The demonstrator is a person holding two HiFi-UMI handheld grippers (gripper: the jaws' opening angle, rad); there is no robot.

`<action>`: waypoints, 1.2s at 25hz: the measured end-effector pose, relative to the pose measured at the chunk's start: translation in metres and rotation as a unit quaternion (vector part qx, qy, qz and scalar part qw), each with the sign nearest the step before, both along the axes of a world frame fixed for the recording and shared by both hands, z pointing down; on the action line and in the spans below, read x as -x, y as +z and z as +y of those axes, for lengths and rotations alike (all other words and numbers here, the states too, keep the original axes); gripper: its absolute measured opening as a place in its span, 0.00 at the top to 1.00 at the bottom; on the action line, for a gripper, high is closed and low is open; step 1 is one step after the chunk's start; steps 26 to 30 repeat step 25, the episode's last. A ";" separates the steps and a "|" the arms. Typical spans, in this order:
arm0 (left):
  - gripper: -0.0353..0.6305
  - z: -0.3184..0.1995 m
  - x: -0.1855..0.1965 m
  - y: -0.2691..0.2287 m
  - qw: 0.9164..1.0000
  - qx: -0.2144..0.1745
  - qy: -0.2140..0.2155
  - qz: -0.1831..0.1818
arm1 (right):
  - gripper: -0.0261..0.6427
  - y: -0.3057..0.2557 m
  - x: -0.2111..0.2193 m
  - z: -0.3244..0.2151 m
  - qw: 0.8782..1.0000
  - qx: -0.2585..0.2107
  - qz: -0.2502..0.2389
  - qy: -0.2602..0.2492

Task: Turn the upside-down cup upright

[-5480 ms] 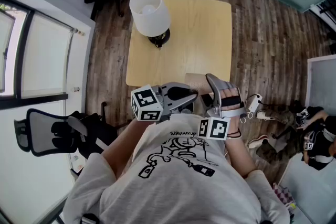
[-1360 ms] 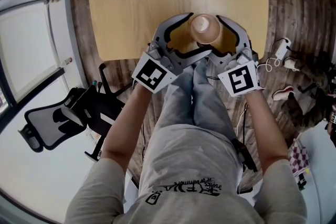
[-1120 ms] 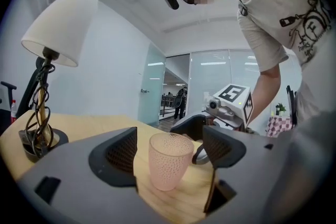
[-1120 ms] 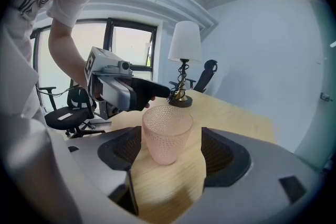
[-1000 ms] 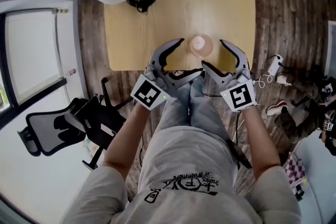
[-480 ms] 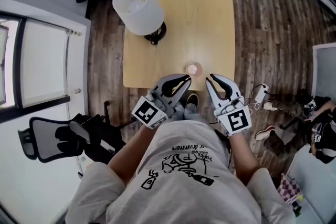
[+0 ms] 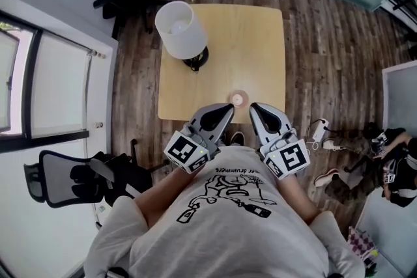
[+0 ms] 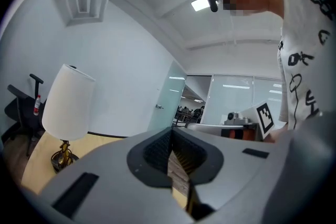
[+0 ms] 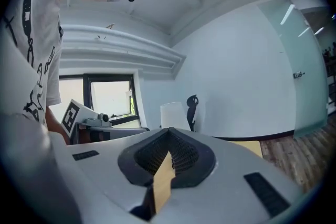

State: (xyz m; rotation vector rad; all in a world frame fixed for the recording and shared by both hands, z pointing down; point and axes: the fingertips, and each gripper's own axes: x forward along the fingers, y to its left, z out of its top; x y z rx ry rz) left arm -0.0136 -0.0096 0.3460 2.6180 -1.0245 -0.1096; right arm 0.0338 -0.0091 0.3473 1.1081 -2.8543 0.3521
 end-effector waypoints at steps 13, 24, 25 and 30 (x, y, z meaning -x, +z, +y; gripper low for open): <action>0.94 0.004 -0.005 -0.011 1.000 -0.011 0.009 0.002 | 0.92 -0.005 0.014 0.008 1.000 0.000 -0.001 0.011; 0.94 0.010 0.000 -0.007 1.000 -0.007 0.002 0.002 | 0.93 0.000 0.021 0.016 1.000 -0.006 0.016 0.010; 0.94 0.011 0.001 -0.006 1.000 -0.006 0.000 0.002 | 0.92 0.000 0.024 0.018 1.000 -0.011 0.021 0.007; 0.94 0.011 0.001 -0.006 1.000 -0.006 0.000 0.002 | 0.92 0.000 0.024 0.018 1.000 -0.011 0.021 0.007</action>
